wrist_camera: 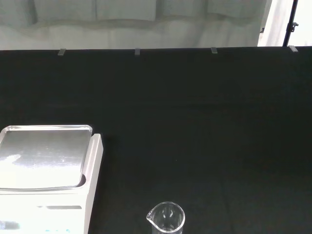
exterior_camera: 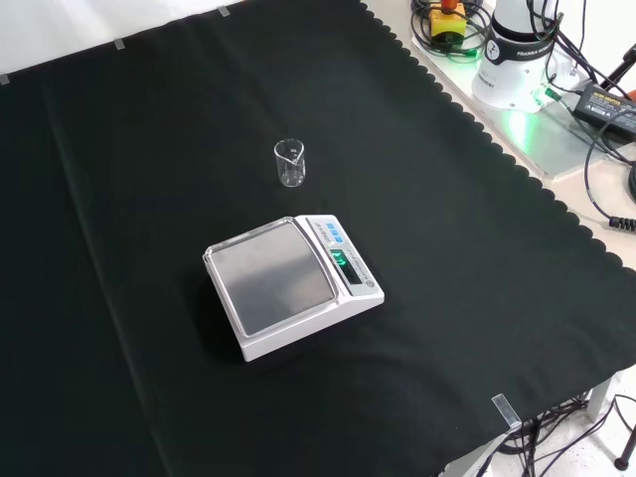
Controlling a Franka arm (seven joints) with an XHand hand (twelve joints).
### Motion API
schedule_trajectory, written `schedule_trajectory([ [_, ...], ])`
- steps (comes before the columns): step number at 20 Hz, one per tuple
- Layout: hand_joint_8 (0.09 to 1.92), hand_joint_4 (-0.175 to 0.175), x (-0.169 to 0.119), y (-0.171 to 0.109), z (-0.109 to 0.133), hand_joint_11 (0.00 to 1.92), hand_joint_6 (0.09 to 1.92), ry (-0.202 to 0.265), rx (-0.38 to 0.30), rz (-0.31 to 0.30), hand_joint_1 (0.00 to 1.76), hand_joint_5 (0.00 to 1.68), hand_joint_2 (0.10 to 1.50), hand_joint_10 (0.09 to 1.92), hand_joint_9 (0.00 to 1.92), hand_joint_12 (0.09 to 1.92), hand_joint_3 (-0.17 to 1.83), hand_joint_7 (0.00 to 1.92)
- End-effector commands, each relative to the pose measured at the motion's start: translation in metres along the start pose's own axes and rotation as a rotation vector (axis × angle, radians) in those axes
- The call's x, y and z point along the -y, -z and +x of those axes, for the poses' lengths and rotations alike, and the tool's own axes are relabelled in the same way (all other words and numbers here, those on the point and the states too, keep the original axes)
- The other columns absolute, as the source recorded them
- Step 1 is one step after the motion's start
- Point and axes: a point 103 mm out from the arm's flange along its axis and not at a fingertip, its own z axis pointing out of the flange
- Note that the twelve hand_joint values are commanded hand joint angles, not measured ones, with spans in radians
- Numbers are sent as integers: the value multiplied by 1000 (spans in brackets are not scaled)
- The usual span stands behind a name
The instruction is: Pick up the beaker.
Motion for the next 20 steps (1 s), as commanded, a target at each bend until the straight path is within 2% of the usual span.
schedule_trajectory([
  [1,450,-48,0,-2,0,5,132,-2,12,-3,116,56,908,541,0,1367,527,0],
  [4,441,-51,1,-3,-1,0,87,-5,10,3,104,94,977,527,0,1404,396,0],
  [10,465,-53,-4,-6,1,0,87,-19,18,-13,102,113,999,552,0,1432,352,0],
  [13,547,-52,-12,-13,-2,0,87,-64,36,-23,112,124,999,709,16,1490,323,0],
  [16,688,-49,-20,-23,-8,26,87,-92,33,-32,163,147,962,842,124,1539,289,4],
  [20,754,-47,-35,-44,-6,91,87,-94,7,-33,229,176,924,881,210,1549,267,30],
])
